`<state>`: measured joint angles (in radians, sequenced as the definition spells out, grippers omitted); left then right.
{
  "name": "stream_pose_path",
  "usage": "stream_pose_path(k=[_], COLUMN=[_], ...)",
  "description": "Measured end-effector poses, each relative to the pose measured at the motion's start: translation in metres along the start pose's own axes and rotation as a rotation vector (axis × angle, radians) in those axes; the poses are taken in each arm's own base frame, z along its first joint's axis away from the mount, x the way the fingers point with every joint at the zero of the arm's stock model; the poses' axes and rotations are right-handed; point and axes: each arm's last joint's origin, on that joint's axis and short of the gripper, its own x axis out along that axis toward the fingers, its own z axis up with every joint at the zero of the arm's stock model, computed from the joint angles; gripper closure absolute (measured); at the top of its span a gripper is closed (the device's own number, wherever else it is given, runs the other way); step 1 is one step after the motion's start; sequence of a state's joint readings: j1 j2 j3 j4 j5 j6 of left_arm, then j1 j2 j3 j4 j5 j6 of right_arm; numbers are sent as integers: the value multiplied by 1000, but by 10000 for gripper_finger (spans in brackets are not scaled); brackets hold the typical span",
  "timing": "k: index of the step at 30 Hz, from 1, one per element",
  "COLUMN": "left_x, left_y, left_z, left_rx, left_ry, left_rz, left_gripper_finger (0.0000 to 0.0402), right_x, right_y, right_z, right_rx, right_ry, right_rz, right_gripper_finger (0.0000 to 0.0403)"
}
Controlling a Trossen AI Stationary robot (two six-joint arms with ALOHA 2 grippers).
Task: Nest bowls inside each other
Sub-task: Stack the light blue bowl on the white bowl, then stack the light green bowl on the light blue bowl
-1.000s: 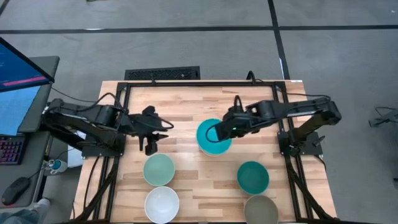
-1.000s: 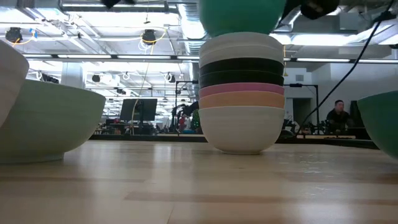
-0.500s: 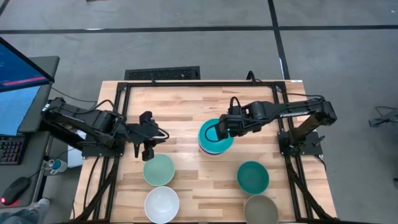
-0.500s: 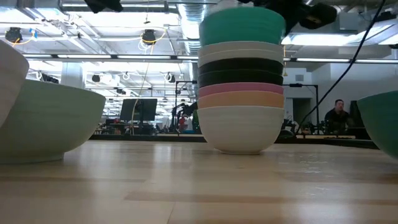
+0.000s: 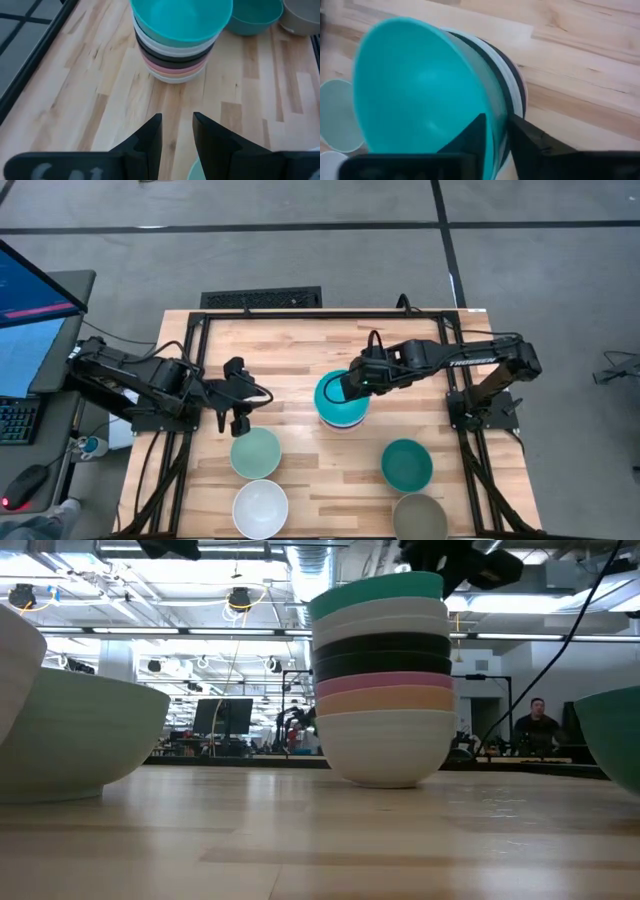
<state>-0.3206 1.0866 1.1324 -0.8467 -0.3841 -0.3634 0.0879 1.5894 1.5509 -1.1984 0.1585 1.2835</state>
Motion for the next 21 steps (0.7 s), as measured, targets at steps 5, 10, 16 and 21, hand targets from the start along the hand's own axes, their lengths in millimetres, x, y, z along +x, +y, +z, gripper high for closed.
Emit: stream_pose_path(k=[5, 10, 16, 21], left_x=[3, 15, 33, 50], left_y=[0, -2, -12, -9], left_z=[-3, -14, -41, -75], left_rx=[-3, -41, -4, 33], left_ry=[3, 35, 106, 249], left_rz=[4, -9, -62, -62], left_gripper_finger=[301, 301, 301, 301], right_x=[0, -9, -67, -115], right_y=[-3, -14, -31, -50], right_z=[-1, -1, 10, 14], right_rx=[-6, -16, 33, 83], right_ry=[8, -20, -253, -380], right_rz=[-27, -88, 39, 164], right_gripper_finger=[236, 188, 168, 157])
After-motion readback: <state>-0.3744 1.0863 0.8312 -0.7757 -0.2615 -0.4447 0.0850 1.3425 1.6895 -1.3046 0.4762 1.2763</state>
